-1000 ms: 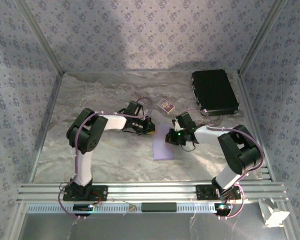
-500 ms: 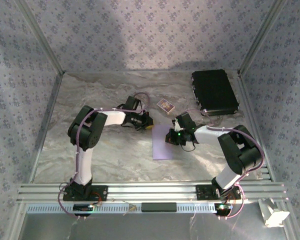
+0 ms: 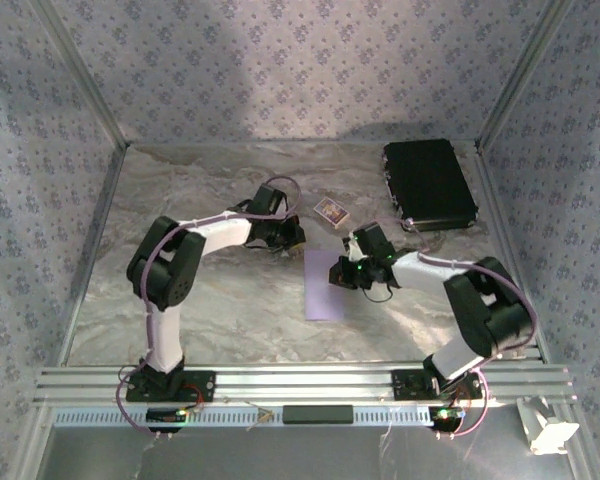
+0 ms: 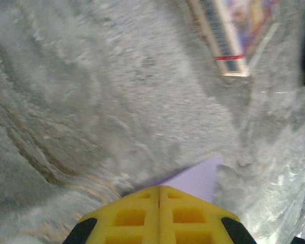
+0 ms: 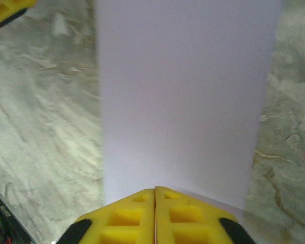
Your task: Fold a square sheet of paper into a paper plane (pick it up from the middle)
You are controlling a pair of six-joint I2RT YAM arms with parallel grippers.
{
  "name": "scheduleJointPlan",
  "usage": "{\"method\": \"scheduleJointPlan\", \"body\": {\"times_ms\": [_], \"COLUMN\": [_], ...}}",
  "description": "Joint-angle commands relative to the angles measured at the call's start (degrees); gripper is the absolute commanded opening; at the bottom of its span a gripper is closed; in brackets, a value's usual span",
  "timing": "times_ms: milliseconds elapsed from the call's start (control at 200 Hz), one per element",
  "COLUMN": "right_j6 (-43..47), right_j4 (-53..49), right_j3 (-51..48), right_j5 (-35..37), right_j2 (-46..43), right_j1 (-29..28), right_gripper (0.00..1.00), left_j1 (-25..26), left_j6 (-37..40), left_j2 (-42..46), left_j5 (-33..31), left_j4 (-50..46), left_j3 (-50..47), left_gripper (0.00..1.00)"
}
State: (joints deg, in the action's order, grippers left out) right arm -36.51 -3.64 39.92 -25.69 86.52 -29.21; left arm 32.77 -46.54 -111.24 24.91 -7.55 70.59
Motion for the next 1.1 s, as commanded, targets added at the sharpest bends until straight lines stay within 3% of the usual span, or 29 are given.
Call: {"method": "scheduleJointPlan", "body": {"times_ms": [0, 85, 195, 360, 530, 715, 1094], "right_j6": [1.0, -2.9, -5.8, -8.5, -10.6, -10.3, -12.0], "right_j4": [-6.9, -12.0, -11.2, -10.1, -8.3, -7.7, -5.3], "right_j3": [2.2, -0.7, -6.9, -12.2, -14.8, -15.1, -11.5], "right_j5": [8.0, 12.5, 8.8, 6.1, 3.5, 0.6, -4.6], "right_j2": [-9.3, -15.4, -22.1, -27.1, -27.2, -26.3, -17.5], "right_j1": [1.0, 4.7, 9.1, 9.6, 8.6, 7.2, 1.1], "right_gripper": [0.19, 0.24, 0.26, 0.27, 0.27, 0.29, 0.4], "left_j1": [0.8, 0.8, 1.0, 2.0, 2.3, 2.3, 2.1], "left_j6": [2.5, 3.2, 3.3, 4.0, 4.1, 5.9, 5.2], "left_j2": [5.9, 7.6, 7.2, 3.5, -1.7, -5.6, -9.0], "left_j5": [-1.6, -1.1, 3.3, 8.3, 11.5, 10.9, 10.1], "left_j4": [-1.1, 0.3, 3.4, 3.8, 3.6, -1.1, 2.1], "left_j3": [-2.3, -4.7, -5.5, -2.8, 0.6, 4.5, -0.5], "left_gripper": [0.04, 0.06, 0.07, 0.06, 0.06, 0.05, 0.04]}}
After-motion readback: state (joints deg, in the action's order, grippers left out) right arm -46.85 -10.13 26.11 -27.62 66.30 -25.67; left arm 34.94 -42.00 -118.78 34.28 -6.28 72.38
